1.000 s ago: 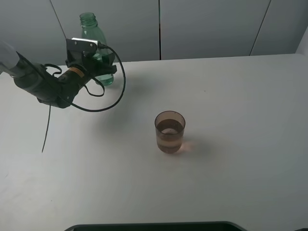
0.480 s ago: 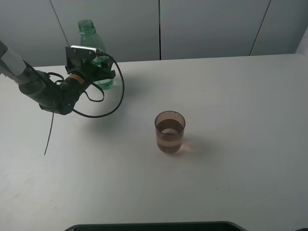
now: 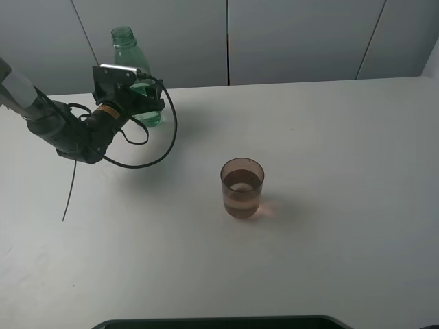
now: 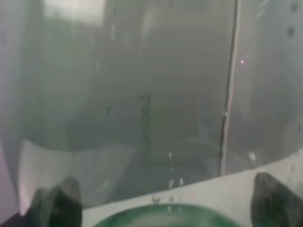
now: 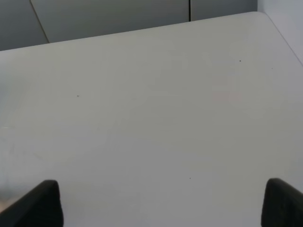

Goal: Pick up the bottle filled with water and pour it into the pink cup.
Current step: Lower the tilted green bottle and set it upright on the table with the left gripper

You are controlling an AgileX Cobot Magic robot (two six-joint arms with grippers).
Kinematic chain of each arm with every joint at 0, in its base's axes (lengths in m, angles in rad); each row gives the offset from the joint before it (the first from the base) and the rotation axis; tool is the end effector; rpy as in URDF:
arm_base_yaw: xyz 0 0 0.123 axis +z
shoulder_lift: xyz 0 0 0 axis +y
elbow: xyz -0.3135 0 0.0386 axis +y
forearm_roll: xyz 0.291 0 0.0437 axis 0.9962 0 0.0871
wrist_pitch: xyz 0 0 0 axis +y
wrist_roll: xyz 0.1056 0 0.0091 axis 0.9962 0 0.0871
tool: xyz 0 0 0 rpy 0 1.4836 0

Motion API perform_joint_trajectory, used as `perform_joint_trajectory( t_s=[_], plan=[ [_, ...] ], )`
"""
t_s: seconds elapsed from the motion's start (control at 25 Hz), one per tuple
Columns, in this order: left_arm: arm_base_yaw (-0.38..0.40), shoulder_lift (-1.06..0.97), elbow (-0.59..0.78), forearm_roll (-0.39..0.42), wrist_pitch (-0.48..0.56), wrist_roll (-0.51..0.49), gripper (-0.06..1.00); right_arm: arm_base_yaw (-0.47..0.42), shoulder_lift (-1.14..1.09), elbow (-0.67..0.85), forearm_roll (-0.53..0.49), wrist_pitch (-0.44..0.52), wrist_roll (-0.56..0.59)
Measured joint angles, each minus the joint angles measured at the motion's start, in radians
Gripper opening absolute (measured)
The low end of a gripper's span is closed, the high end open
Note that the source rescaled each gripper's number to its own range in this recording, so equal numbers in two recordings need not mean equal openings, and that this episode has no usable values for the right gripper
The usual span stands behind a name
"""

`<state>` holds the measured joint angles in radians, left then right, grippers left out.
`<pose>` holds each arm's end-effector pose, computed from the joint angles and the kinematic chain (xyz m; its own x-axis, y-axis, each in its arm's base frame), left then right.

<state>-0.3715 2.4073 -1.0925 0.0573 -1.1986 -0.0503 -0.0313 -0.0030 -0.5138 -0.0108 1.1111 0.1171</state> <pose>0.4455 -0.1796 0.0307 -0.0397 -0.0161 -0.9991 0.4112 0.9110 -0.0310 0.0103 -0.0014 0.2909 -0.4779 0.1271 -0.8692 0.0939 0.9912 0.0933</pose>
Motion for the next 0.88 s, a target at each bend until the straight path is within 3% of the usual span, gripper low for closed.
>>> perform_joint_trajectory(
  t_s=[0.04,0.2,0.56,0.88],
  plan=[
    [0.0,0.0,-0.002,0.0,-0.006,0.0,0.87,0.0,0.0,0.0,0.0,0.0,0.0],
    [0.0,0.0,-0.002,0.002,-0.007,0.0,0.92,0.0,0.0,0.0,0.0,0.0,0.0],
    [0.0,-0.068,-0.002,0.008,0.01,0.0,0.93,0.0,0.0,0.0,0.0,0.0,0.0],
    [0.0,-0.256,-0.002,0.016,0.101,0.0,0.95,0.0,0.0,0.0,0.0,0.0,0.0]
  ],
)
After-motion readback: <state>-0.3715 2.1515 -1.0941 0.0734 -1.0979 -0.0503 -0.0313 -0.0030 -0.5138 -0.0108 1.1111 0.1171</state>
